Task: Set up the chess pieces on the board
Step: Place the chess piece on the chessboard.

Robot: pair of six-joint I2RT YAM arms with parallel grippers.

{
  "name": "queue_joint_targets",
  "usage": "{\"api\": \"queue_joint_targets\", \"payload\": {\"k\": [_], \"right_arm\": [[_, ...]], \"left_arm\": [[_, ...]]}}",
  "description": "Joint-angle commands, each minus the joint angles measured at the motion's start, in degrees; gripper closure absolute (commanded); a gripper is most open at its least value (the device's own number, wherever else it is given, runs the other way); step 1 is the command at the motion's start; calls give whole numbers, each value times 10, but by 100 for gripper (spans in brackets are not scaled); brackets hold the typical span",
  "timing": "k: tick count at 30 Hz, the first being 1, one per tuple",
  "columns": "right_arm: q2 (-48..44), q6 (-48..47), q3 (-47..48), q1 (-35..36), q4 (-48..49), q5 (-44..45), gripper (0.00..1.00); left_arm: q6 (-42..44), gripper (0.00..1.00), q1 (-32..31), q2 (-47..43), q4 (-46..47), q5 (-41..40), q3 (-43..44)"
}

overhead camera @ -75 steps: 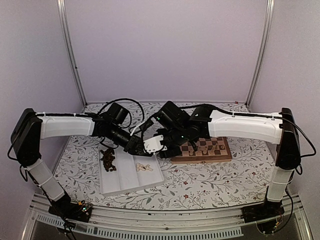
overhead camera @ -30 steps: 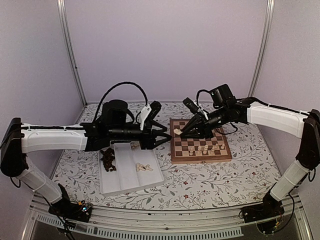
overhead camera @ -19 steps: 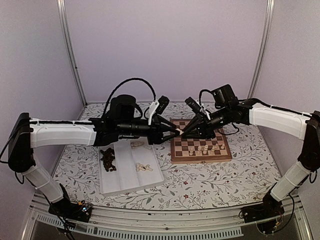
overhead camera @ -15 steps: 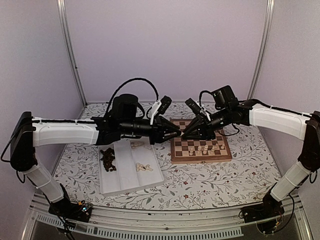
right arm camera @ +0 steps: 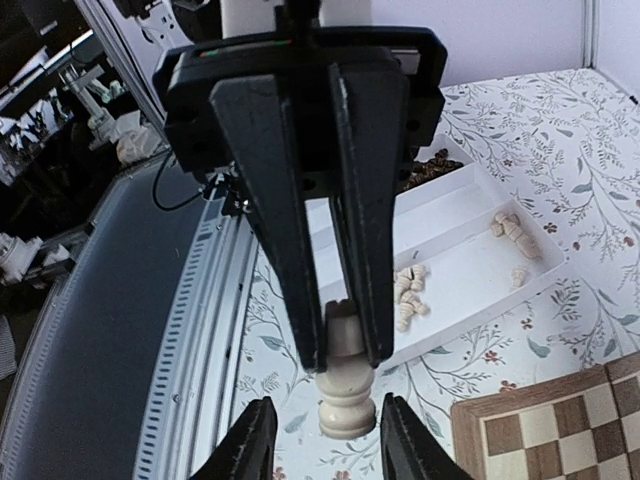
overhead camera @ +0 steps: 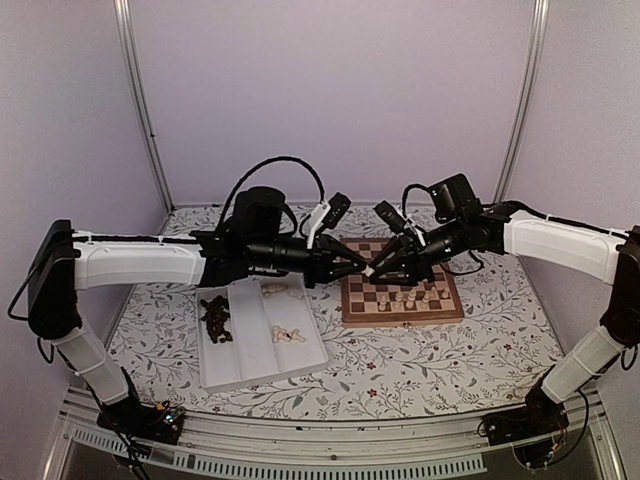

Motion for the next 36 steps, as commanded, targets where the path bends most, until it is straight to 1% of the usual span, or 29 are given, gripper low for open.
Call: {"api": "queue_joint_targets", "payload": {"k": [1, 5, 9, 13, 17, 22, 27, 36], "right_arm": [[-47, -32, -35, -39, -24, 47, 57], [-89, -46, -93, -127, -22, 55, 55], [-132, -32, -151, -220, 23, 40, 55], [-153, -22, -159, -266, 39, 73, 55], [-157, -25, -163, -271, 43, 88, 55], [-154, -27, -165, -272, 46, 88, 55], [-151, -30, -166, -271, 45, 91, 55], [-151, -36, -166, -271, 41, 95, 55]], "left_arm": [[33, 99, -3, 28, -67, -35, 40], [69, 99, -7, 70, -161, -74, 79], [97, 98, -14, 118, -229, -87, 120], [110, 98, -18, 168, -278, -100, 167], [137, 98, -29, 213, -313, -121, 217], [150, 98, -43, 257, -354, -158, 270], [157, 98, -48, 282, -377, -205, 298], [167, 97, -53, 315, -396, -237, 340]]}}
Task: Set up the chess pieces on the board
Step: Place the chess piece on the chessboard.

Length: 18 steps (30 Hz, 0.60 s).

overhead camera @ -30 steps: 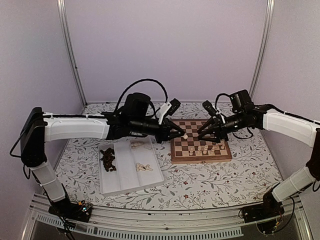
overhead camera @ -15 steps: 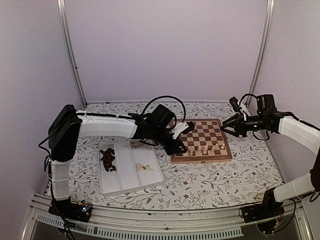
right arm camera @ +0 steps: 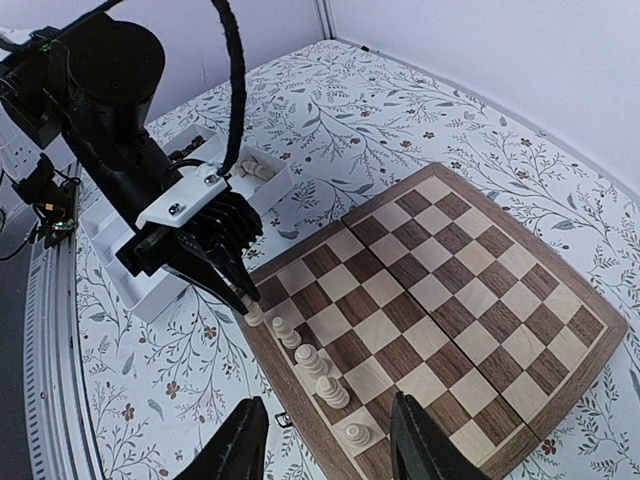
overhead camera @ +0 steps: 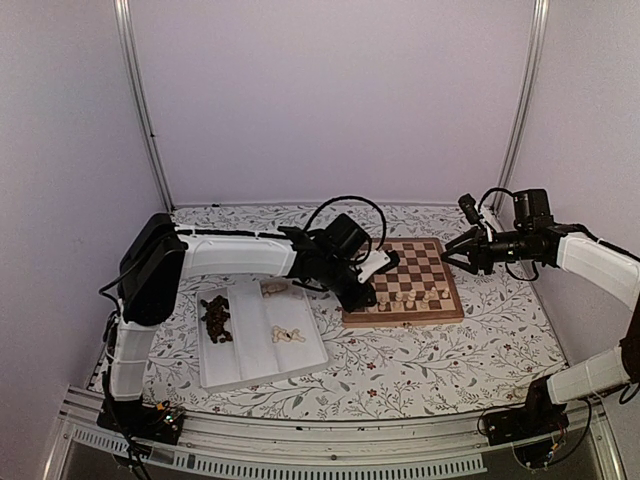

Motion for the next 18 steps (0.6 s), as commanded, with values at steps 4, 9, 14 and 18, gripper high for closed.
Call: {"api": "queue_joint_targets", "payload": {"k": [4, 9, 14, 18], "right_arm": [[-3, -9, -5, -1, 6, 5, 55], [-1, -12, -5, -2, 4, 5, 54], [3, -14, -4, -2, 2, 5, 54], [3, -16, -5, -1, 1, 5, 54]], "left_arm": [[13, 96, -10, 26, -22, -31, 33], [14, 94, -11, 29, -22, -43, 35], [14, 93, -11, 34, -21, -42, 40], [15, 93, -11, 40, -20, -43, 45]]}}
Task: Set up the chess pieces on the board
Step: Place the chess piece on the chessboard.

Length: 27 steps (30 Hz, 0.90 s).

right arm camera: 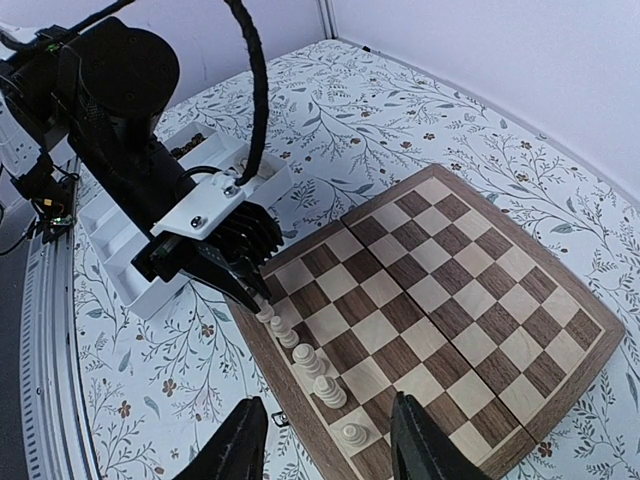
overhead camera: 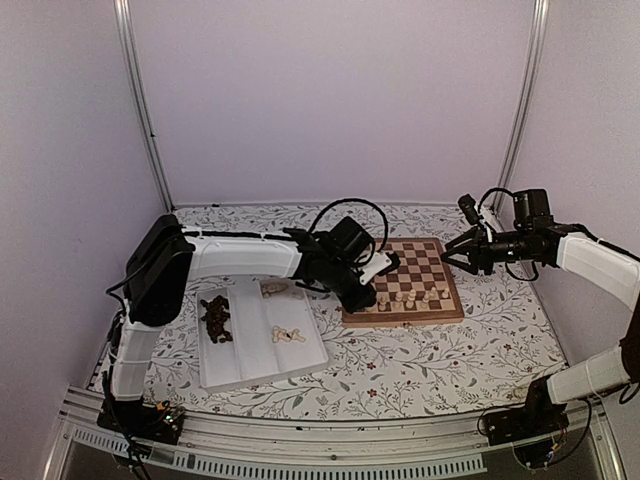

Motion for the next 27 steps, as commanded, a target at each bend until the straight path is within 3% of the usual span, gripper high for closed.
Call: {"api": "queue_joint_targets", "payload": {"k": [1, 18, 27], "right_arm": [[2, -7, -5, -1, 1, 4, 54], [7, -11, -3, -1, -3, 0, 54], [13, -15, -1, -2, -7, -3, 54]], "left_arm": [[10, 93, -8, 16, -2, -5, 20], [14, 88, -8, 36, -4, -17, 40], [11, 65, -10, 36, -3, -29, 43]]}}
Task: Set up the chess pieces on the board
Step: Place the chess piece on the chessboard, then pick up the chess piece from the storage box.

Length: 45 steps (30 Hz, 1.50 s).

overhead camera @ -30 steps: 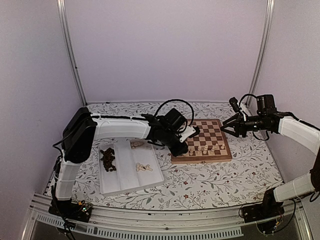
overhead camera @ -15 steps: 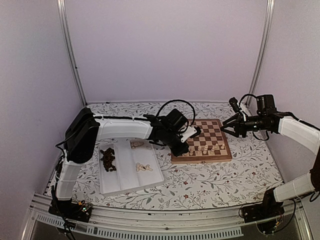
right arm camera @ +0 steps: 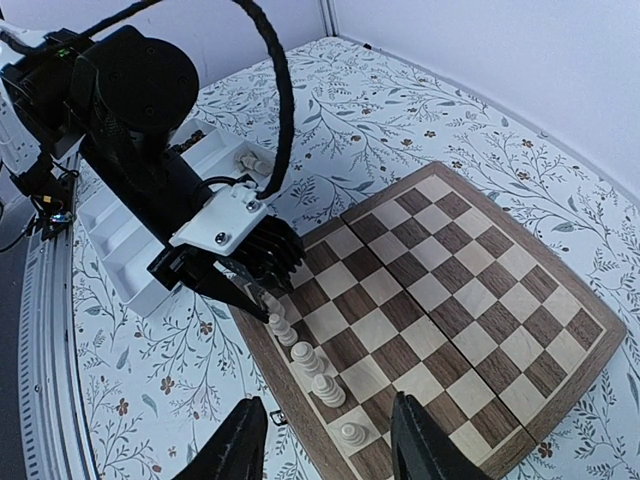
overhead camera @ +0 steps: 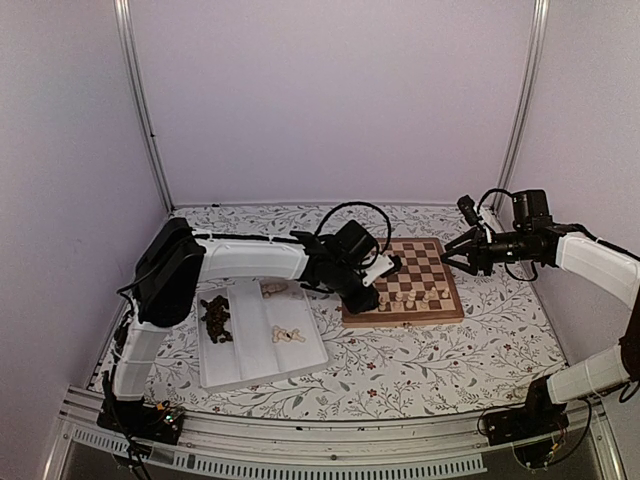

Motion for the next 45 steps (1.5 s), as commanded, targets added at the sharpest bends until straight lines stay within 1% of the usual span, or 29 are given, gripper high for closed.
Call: {"api": "queue_joint_targets", "payload": {"k": [1, 4, 7, 12, 14, 19, 24, 28, 34, 37, 45], "right_arm": [[7, -9, -1, -1, -7, -2, 54], [7, -10, -1, -2, -7, -3, 54], [7, -10, -2, -1, -9, -4, 54], [5, -13, -1, -1, -11, -7, 54], [7, -15, 1, -1, -13, -10, 54], [4, -19, 1, -1, -16, -13, 54], [4, -22, 0, -1, -19, -19, 54], [2, -24, -1, -2, -20, -19, 54], [-3, -25, -2, -2, -20, -19, 54], [-3, -26, -3, -1, -20, -18, 54], [0, -27, -2, -1, -20, -18, 55]], "left_arm": [[3, 64, -10, 0, -1, -8, 13], [4, 59, -14, -12, -7, -4, 8], [6, 56, -19, -42, -34, 6, -7], [15, 54, -28, -148, -48, 16, -105], [14, 53, -28, -199, -52, 7, -143], [21, 51, -18, -271, -77, -33, -221], [31, 63, 17, -277, -130, -33, -273], [34, 67, 37, -273, -140, -33, -290], [46, 65, 45, -242, -144, -47, -291], [54, 63, 47, -222, -147, -76, -289], [64, 61, 49, -192, -146, -63, -283]]}}
